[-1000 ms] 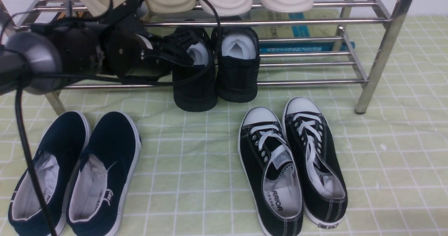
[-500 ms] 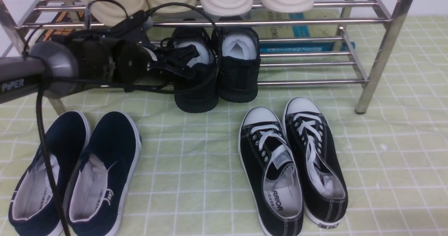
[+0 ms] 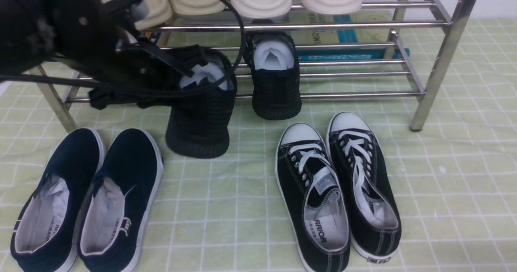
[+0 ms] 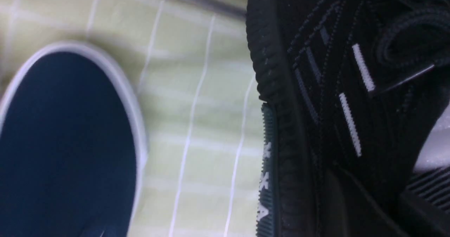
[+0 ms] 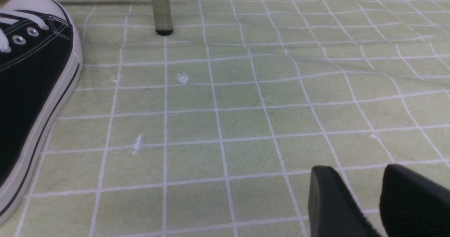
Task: Take the shoes off the shelf with your hand from the green coffee tablecloth.
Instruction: 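Set the held shoe down on the floor in front of the rack with the left gripper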
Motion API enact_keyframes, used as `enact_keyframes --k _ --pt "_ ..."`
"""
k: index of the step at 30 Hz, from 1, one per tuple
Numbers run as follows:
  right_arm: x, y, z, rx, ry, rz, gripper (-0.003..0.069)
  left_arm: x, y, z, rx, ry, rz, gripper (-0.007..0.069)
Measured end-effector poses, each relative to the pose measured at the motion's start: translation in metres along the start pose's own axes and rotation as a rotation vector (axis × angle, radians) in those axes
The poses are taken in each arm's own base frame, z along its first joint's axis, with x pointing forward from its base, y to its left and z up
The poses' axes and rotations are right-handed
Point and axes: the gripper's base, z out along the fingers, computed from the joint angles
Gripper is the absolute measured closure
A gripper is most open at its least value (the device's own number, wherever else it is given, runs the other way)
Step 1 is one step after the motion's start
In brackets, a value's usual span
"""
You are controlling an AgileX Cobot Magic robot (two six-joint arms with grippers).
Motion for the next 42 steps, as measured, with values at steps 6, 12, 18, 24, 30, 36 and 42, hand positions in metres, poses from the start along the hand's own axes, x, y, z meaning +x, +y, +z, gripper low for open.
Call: enact_keyframes --k 6,12,18,24,30,36,42 --pt "0.0 0.0 0.0 0.0 0.0 0.0 0.042 0.029 0.019 -0.028 -0.012 0.013 0.003 0.0599" --pt "0.0 0.0 0.0 0.0 0.0 0.0 0.042 0.077 0.047 -0.004 0.012 0.041 -0.074 0.0598" --pt "0.0 0.0 0.0 0.0 0.0 0.0 0.042 0.106 0.068 0.015 -0.002 0.053 -0.111 0.0598" --pt "0.0 0.0 0.0 0.0 0.0 0.0 0.042 0.109 0.071 0.017 0.003 0.038 -0.115 0.0595" --pt "0.0 0.0 0.0 0.0 0.0 0.0 0.042 0.113 0.074 0.018 -0.009 0.046 -0.101 0.0592" --pt "0.0 0.0 0.0 0.0 0.0 0.0 0.042 0.115 0.076 0.019 -0.029 0.055 -0.061 0.0578" --pt "0.0 0.0 0.0 0.0 0.0 0.0 0.042 0.119 0.079 0.018 -0.057 0.097 -0.051 0.0461"
